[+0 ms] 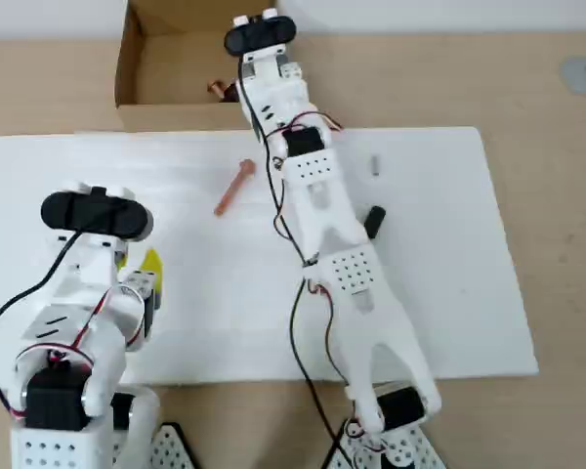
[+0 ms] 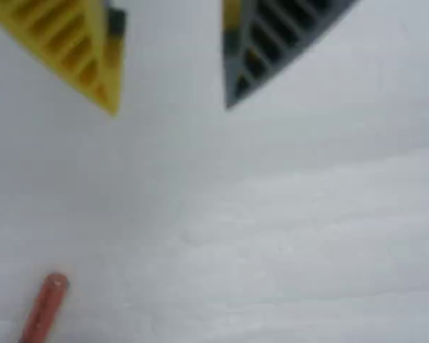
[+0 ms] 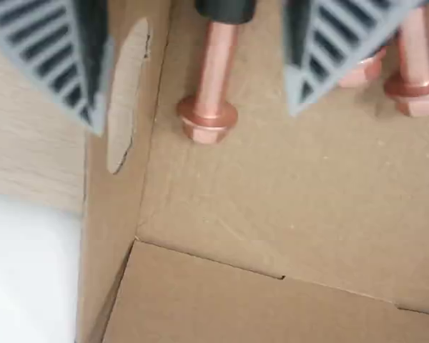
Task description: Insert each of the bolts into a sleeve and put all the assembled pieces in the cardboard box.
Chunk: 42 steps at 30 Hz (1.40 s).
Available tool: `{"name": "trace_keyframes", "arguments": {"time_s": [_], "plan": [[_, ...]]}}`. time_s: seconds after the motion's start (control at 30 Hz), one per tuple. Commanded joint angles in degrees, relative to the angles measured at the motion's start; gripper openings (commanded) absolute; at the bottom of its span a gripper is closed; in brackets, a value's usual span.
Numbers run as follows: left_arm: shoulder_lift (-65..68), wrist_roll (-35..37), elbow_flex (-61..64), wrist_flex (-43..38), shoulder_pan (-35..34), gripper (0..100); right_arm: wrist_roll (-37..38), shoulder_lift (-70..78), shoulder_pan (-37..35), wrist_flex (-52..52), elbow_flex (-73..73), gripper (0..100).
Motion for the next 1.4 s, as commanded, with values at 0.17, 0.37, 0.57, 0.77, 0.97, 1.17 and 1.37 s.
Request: {"name": "trace_keyframes", "arguments": {"time_s": [0.17, 0.37, 0.57, 0.77, 0.97, 1.17, 1.37], "plan": [[14.55, -0.26, -11.25, 2.9, 1.67, 14, 0.53, -9.89, 2.86, 7.21, -3.3, 20.0], [37.85, -5.27, -21.45, 6.07, 11.43, 14, 0.53, -21.76, 8.84, 24.35, -3.21, 20.0], [55.69, -7.21, -29.89, -0.97, 11.78, 14, 0.53, -35.91, 16.57, 53.89, -3.21, 20.0], [67.82, -7.21, -37.27, -7.47, 11.87, 14, 0.53, -45.58, 21.67, 70.33, -3.12, 20.0], [80.22, -7.21, -43.96, -14.24, 12.66, 14, 0.7, -52.79, 28.35, 70.51, -3.03, 19.9], [93.05, -7.21, -55.38, -14.51, 13.63, 14, 0.7, -62.81, 34.86, 70.59, 1.45, 19.9], [102.64, -7.21, -66.55, -14.42, 13.71, 14, 0.79, -79.16, 37.49, 70.42, 25.71, 19.9]]}}
